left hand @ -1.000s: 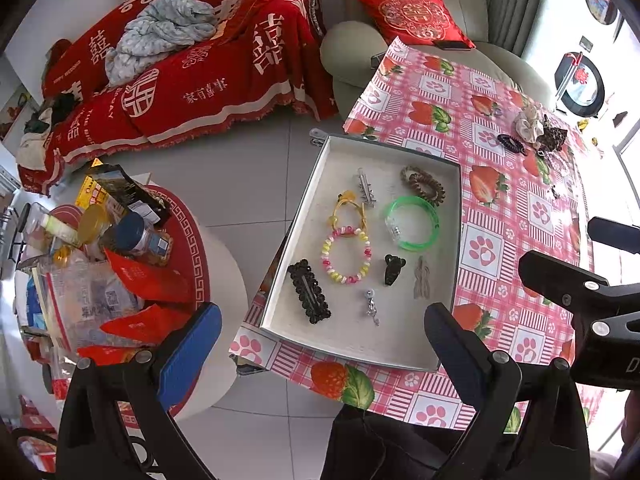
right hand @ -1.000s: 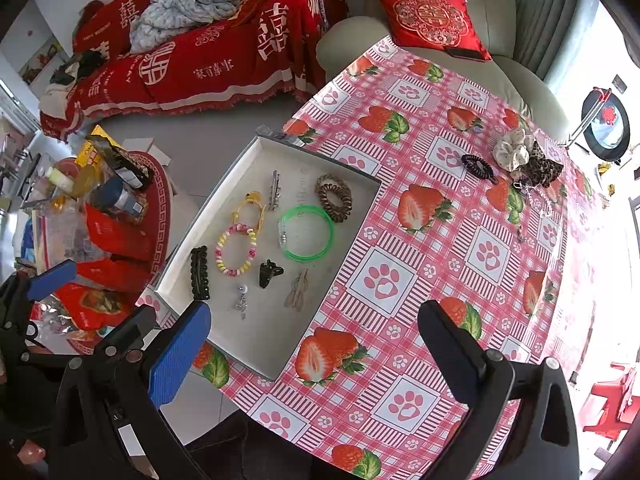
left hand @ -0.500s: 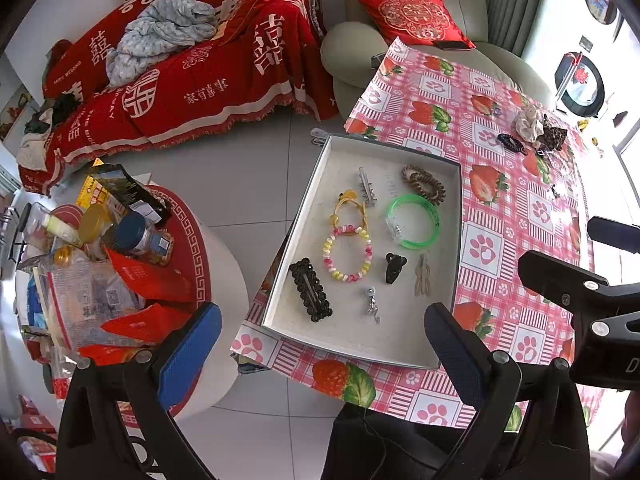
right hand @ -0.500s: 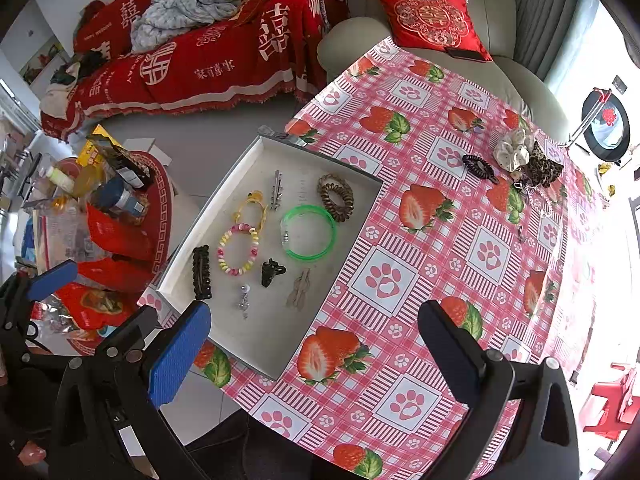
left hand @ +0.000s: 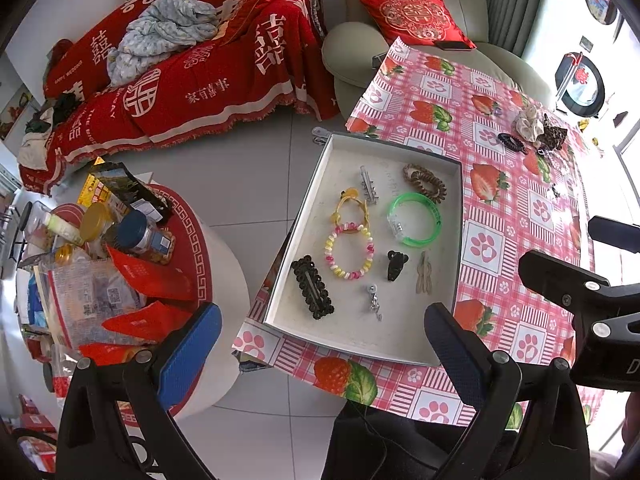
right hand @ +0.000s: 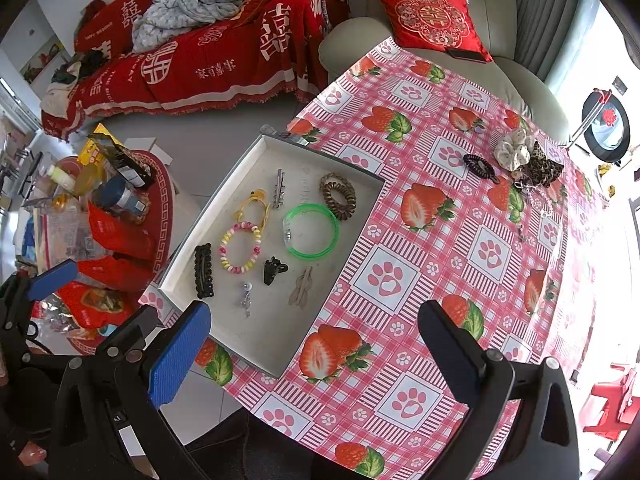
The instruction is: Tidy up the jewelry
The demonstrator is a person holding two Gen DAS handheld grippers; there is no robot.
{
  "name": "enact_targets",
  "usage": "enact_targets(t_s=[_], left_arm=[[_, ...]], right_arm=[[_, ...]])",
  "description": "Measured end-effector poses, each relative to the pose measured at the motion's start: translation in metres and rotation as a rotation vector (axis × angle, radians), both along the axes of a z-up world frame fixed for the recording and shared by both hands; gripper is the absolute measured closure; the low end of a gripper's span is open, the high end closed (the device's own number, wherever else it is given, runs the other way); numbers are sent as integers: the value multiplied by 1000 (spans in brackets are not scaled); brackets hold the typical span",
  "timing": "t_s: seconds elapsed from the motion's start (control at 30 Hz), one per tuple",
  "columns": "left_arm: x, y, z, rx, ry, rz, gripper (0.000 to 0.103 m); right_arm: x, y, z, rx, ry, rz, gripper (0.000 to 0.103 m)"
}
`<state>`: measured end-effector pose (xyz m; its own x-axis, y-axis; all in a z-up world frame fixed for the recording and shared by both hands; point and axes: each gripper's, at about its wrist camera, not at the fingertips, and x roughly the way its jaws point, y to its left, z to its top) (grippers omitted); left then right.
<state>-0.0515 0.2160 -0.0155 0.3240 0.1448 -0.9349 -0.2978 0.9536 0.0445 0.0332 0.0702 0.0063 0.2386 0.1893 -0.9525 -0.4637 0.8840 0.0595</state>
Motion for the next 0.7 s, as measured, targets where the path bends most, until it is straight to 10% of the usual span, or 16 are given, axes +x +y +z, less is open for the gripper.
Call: enact_targets(t_s=[0.7], left_arm=[[-12,11,-4,-2,-1,11,0]], right_arm=[[-2,4,1,1,-1,2,0]])
